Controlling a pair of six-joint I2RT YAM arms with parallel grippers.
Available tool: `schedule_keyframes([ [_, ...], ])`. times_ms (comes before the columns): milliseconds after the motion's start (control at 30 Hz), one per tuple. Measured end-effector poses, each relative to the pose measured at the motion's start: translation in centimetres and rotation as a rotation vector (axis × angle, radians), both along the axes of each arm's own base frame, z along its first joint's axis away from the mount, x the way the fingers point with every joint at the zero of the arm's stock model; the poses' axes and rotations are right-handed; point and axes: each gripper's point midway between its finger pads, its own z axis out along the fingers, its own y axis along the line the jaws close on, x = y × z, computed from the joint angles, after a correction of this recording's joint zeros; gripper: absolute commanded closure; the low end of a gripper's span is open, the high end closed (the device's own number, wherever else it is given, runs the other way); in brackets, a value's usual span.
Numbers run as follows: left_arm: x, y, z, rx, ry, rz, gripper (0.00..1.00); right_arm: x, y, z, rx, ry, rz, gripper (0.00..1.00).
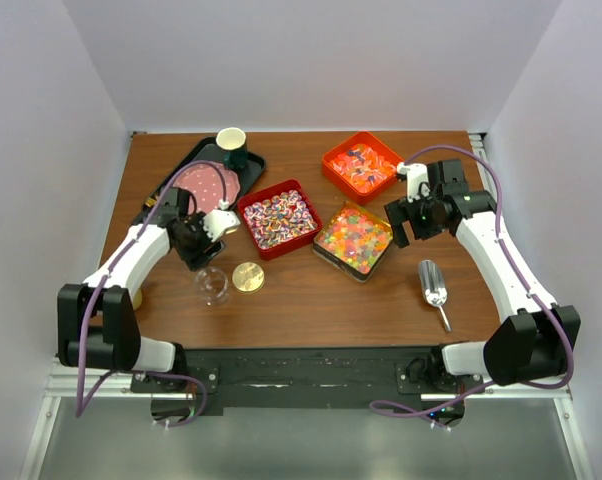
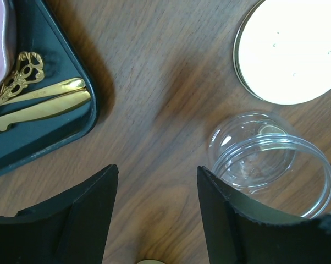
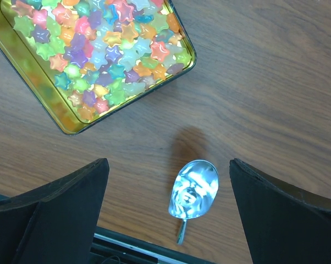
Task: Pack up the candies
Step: Pick up the packing bottle from the center of the board.
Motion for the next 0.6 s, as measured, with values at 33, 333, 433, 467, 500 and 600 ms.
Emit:
schedule_keyframes([
  [33, 0.0, 0.0, 0.1, -0.001, -0.002, 0.0, 0.33, 0.0, 0.0, 0.0, 0.001, 0.0, 0.0, 0.05],
  [333, -0.3, -1.4, 2.8, -0.075, -0.028, -0.028, 0.37, -0.1, 0.4, 0.0, 0.02, 0.003, 0.012, 0.05],
  [433, -1.0, -1.4, 2.4, -0.075, -0.001, -0.029, 0.41, -0.1, 0.5, 0.0, 0.024, 0.004, 0.014, 0.05],
  [467, -1.2, -1.3, 2.1, -0.073, 0.006, -0.028, 0.42, -0.1, 0.5, 0.0, 0.024, 0.004, 0.015, 0.05],
  [500, -1.4, -1.2, 1.8, -0.067, 0.015, -0.025, 0.45, -0.1, 0.5, 0.0, 0.025, 0.004, 0.015, 0.05],
  [600, -1.9, -0.8, 1.1, -0.049, 0.032, -0.019, 0.51, -0.1, 0.6, 0.0, 0.028, 0.005, 0.017, 0.05],
])
